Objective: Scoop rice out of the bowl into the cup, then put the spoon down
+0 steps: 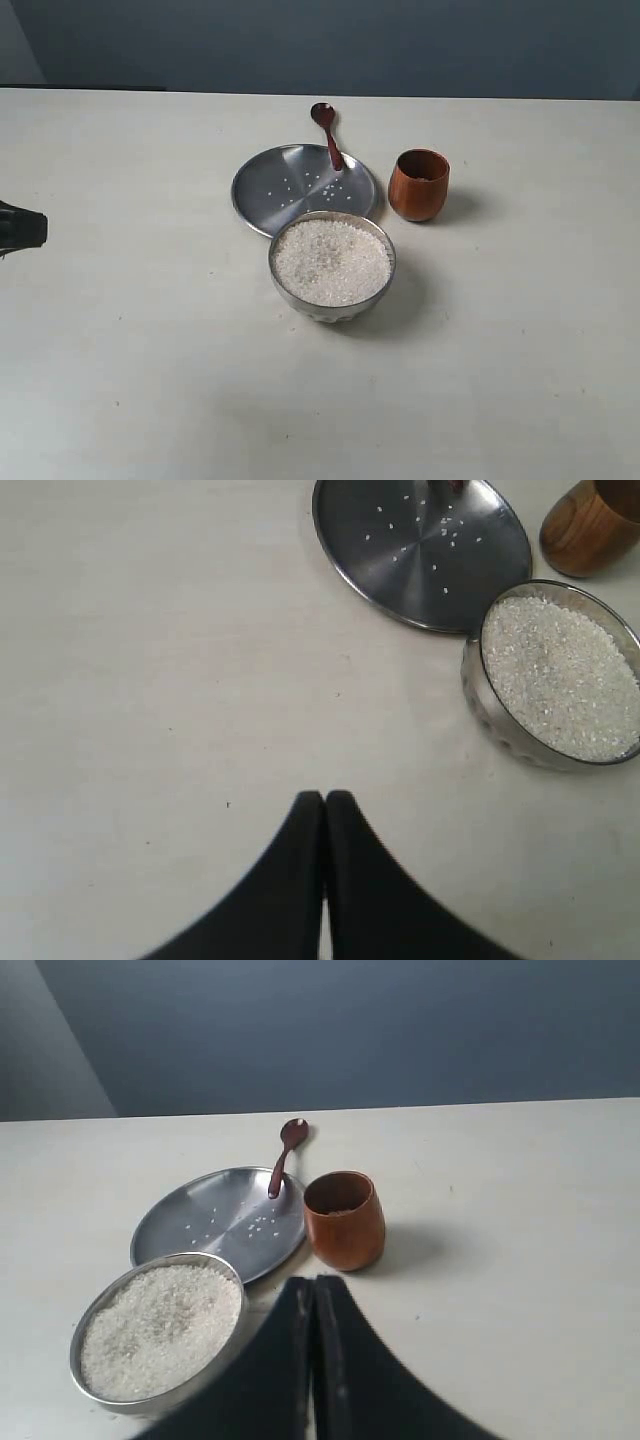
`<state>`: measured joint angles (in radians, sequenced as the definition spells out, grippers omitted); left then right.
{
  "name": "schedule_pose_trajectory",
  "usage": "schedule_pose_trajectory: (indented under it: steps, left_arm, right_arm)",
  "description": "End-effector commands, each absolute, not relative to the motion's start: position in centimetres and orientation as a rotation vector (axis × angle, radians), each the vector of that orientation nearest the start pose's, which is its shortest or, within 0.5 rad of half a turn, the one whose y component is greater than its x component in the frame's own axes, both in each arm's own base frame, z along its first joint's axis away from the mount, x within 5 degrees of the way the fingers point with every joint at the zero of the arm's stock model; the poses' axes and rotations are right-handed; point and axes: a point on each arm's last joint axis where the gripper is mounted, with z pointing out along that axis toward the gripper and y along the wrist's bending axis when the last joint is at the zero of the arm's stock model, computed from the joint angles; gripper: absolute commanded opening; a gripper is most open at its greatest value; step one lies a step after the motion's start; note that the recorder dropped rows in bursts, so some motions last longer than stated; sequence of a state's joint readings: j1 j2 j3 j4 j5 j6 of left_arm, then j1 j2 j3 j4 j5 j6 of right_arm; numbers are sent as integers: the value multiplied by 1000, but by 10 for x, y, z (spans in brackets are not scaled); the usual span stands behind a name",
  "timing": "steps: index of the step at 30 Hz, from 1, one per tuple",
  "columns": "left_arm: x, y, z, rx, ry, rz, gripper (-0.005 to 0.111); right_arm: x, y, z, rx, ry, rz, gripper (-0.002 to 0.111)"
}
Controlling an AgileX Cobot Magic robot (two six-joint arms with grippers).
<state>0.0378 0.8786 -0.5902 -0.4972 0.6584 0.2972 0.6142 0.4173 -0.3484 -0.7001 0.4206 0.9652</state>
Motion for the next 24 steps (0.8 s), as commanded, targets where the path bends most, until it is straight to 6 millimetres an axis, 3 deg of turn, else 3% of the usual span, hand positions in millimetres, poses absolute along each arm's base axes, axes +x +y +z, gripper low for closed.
schedule_pose_trajectory:
  steps: [1,7,12,24]
  left_arm:
    - [163,-20,276,-32,2351,-383,0]
    - [163,-20,276,-32,2351,-383,0]
    - [163,-20,276,-32,2351,-383,0]
    - [163,-20,276,-32,2351,-383,0]
  right_arm:
    - [88,33,272,-103,1877,392,0]
    - [79,22,270,9,1896,393,0]
    - [70,10,256,33,1836,338,0]
    - [58,5,222,57,1682,323,0]
